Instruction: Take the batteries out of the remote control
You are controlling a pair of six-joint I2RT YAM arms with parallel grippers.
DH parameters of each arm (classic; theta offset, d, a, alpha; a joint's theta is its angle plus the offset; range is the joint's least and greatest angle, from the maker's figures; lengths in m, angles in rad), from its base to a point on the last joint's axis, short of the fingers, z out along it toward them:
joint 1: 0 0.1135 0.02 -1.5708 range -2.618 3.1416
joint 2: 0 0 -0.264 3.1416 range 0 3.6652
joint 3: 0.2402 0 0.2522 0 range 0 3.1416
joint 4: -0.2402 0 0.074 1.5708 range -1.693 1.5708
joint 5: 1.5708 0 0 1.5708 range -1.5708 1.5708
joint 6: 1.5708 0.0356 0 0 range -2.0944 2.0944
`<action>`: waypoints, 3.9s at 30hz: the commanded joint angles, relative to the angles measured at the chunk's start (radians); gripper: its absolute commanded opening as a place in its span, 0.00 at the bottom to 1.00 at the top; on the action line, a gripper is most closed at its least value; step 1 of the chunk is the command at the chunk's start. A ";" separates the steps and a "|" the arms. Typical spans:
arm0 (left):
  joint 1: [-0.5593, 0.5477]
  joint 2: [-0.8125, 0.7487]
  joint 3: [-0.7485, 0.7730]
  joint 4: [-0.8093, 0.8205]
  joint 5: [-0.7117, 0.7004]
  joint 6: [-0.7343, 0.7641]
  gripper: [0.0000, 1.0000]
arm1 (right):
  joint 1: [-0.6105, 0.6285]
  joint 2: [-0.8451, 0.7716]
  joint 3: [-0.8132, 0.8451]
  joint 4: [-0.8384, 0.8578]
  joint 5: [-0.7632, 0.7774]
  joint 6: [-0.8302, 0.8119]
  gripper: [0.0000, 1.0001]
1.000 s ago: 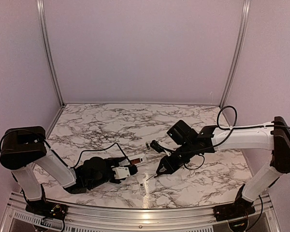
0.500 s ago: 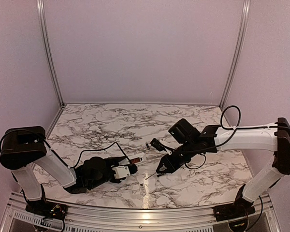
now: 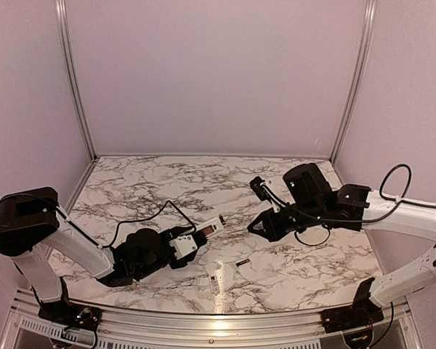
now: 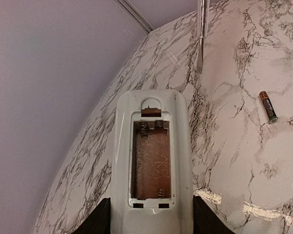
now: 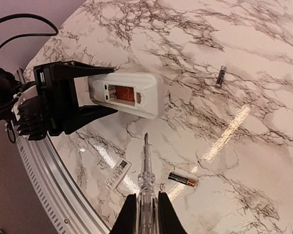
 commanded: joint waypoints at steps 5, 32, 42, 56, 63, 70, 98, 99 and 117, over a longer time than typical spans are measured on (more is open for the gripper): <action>0.010 -0.083 0.096 -0.154 -0.063 -0.261 0.00 | -0.004 -0.091 -0.053 0.025 0.441 0.100 0.00; 0.102 -0.010 0.294 -0.793 -0.164 -1.223 0.00 | -0.004 0.140 -0.509 1.065 0.814 -0.045 0.00; 0.118 0.093 0.330 -0.877 -0.163 -1.428 0.00 | -0.003 0.326 -0.505 1.181 0.873 -0.094 0.00; 0.118 0.113 0.311 -0.869 -0.152 -1.465 0.27 | -0.003 0.460 -0.531 1.286 0.816 -0.075 0.00; 0.118 0.107 0.306 -0.861 -0.153 -1.469 0.52 | -0.003 0.485 -0.524 1.280 0.804 -0.069 0.00; 0.118 0.092 0.305 -0.859 -0.155 -1.466 0.90 | -0.003 0.485 -0.526 1.270 0.788 -0.050 0.03; 0.116 -0.121 0.285 -0.879 -0.201 -1.333 0.99 | -0.003 0.325 -0.499 1.087 0.636 0.013 0.44; 0.116 -0.138 0.284 -0.884 -0.213 -1.322 0.99 | -0.003 0.302 -0.496 1.077 0.620 0.010 0.46; 0.301 -0.505 0.241 -0.923 -0.427 -1.033 0.99 | -0.027 -0.150 -0.306 0.721 0.683 -0.150 0.98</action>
